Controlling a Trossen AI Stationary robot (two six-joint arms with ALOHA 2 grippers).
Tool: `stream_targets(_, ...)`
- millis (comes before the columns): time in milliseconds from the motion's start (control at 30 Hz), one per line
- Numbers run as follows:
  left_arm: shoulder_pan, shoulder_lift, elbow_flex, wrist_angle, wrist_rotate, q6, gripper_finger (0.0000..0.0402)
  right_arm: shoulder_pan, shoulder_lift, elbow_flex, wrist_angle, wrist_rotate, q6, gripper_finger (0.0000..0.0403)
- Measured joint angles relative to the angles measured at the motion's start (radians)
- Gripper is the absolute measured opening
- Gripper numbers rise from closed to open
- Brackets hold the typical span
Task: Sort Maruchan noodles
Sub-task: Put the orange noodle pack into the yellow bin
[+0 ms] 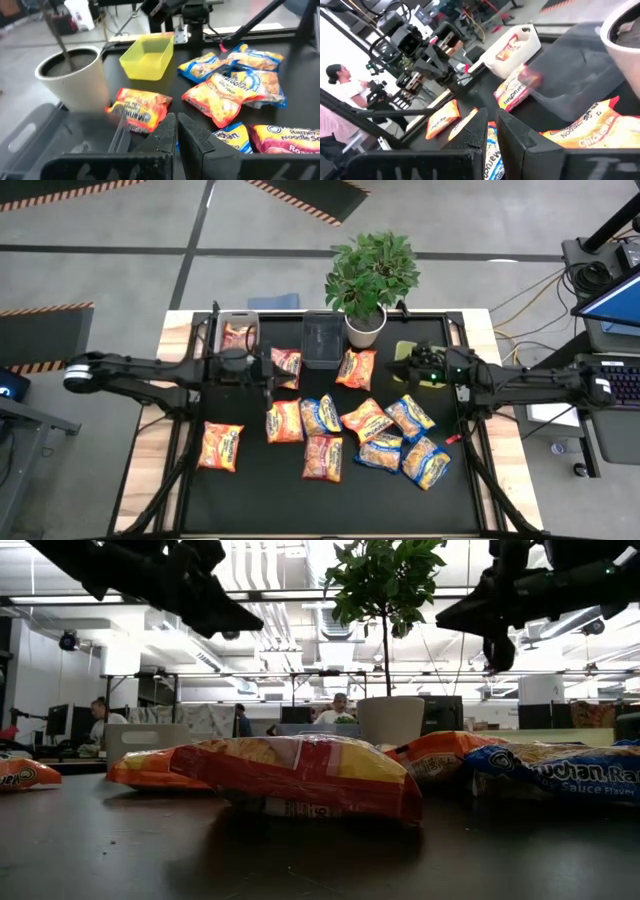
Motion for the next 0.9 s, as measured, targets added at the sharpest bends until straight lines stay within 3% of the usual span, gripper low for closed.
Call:
stream_targets(200,0.002,0.025,0.004,0.005,-0.018,0.047,0.0000,0.024,0.120,0.093,-0.035,-0.002,-0.009,0.0029)
stream_targets(567,0.003,0.097,-0.006,0.010,-0.030,0.075,0.0000,0.022,0.361,0.355,-0.518,0.070,-0.107,0.0029)
stream_targets(767,0.003,0.169,0.008,0.119,-0.030,0.047,0.0000,0.025,0.478,0.408,-0.552,0.071,-0.170,0.0028)
stream_targets(900,0.003,0.217,0.020,0.122,-0.030,0.018,0.0000,0.025,0.548,0.424,-0.544,0.138,-0.216,0.0028)
